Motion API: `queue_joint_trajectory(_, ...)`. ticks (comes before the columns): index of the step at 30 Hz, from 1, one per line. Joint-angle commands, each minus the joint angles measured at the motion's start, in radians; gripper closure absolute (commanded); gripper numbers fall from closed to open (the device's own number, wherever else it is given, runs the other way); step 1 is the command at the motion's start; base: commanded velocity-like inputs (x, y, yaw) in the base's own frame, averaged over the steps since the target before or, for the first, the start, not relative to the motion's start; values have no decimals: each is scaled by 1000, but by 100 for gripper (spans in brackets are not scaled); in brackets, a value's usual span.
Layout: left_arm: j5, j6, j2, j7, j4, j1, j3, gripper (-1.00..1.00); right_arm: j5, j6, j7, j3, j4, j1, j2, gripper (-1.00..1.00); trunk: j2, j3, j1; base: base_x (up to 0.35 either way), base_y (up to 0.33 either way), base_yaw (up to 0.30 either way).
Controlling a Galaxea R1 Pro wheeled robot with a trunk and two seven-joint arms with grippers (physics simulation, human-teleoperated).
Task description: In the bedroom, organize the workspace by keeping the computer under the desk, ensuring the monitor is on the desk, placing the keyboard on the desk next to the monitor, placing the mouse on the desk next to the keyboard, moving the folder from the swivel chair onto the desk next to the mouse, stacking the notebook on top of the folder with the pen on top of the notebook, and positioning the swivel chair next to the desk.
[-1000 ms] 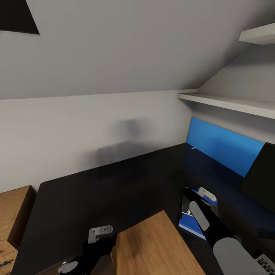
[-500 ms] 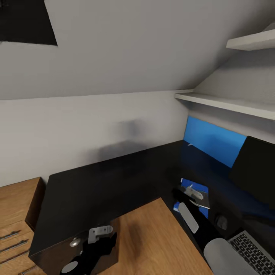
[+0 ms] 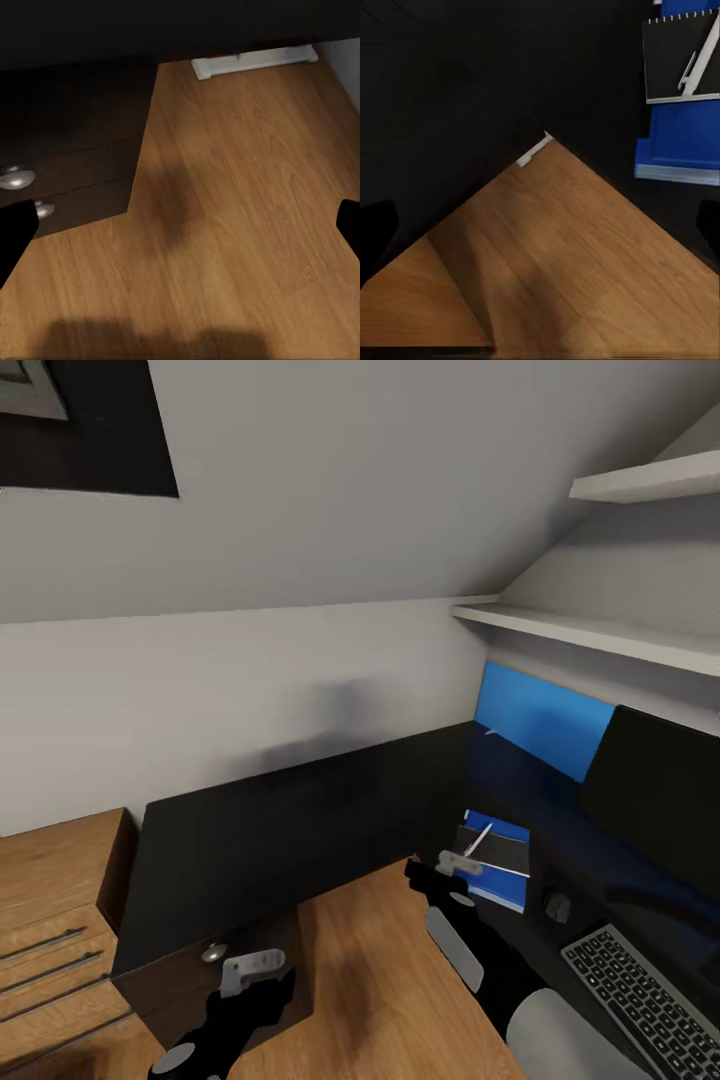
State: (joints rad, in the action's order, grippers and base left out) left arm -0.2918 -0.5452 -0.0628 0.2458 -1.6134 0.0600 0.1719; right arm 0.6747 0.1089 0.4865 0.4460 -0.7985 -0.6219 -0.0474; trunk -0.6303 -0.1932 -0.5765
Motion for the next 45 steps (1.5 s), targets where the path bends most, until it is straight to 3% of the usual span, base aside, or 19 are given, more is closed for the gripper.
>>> queue_joint_trajectory(1, -11, -3, 0, 9, -1, 0, -8, -100, 3, 4, 7, 5, -1, -1, -4, -100, 6, 2, 4, -14, 0, 0)
queue_joint_trajectory(3, -12, -4, -1, 10, 4, 0, -56, -100, 1, 3, 6, 13, 5, -1, -28, -100, 20, 8, 11, -6, 0, 0)
queue_joint_trajectory(7, -11, -4, -1, 10, 7, 0, -65, -100, 0, 3, 6, 18, 4, -1, -31, -100, 48, 21, 27, -1, 0, 0)
queue_joint_trajectory(8, -10, -4, 24, 11, 18, 0, -111, -100, 0, 1, 7, 22, 7, -1, -33, -100, 55, 24, 30, -280, 0, 0)
queue_joint_trajectory(16, -11, -3, 49, 11, 115, 0, -138, -100, 0, -64, 11, 51, 18, 1, -35, -100, 111, 49, 61, -319, 0, 29)
queue_joint_trajectory(23, -12, 13, 74, 11, 282, 0, -165, -100, -8, -112, 13, 95, 52, 22, -35, -100, 160, 74, 88, -336, 0, 209)
queue_joint_trajectory(27, -12, 36, 79, 8, 370, 0, -180, -100, -33, -183, 14, 128, 129, 33, -44, -100, 188, 88, 103, -217, 0, 254)
queue_joint_trajectory(30, -11, 69, 80, 7, 424, 0, -184, -100, -43, -244, 13, 144, 218, 43, -65, -100, 209, 99, 115, -79, 0, 258)
queue_joint_trajectory(34, -9, 154, 79, 5, 488, 0, -185, -100, -50, -343, 9, 156, 372, 51, -89, -100, 230, 111, 126, -29, 0, 263)
queue_joint_trajectory(35, -8, 216, 79, 5, 525, 0, -183, -100, -59, -414, 7, 159, 474, 52, -98, -100, 230, 111, 126, -10, 0, 271)
queue_joint_trajectory(36, -7, 302, 78, 5, 597, 0, -181, -100, -89, -534, 5, 161, 626, 54, -114, -100, 230, 111, 126, -3, 0, 274)
queue_joint_trajectory(39, -6, 347, 78, 5, 662, 0, -179, -100, -105, -611, 2, 161, 718, 58, -119, -100, 230, 111, 126, -2, 0, 275)
queue_joint_trajectory(45, 8, 443, 75, 3, 786, 0, -169, -100, -112, -683, -12, 156, 792, 102, -114, -100, 230, 111, 126, -1, 0, 276)
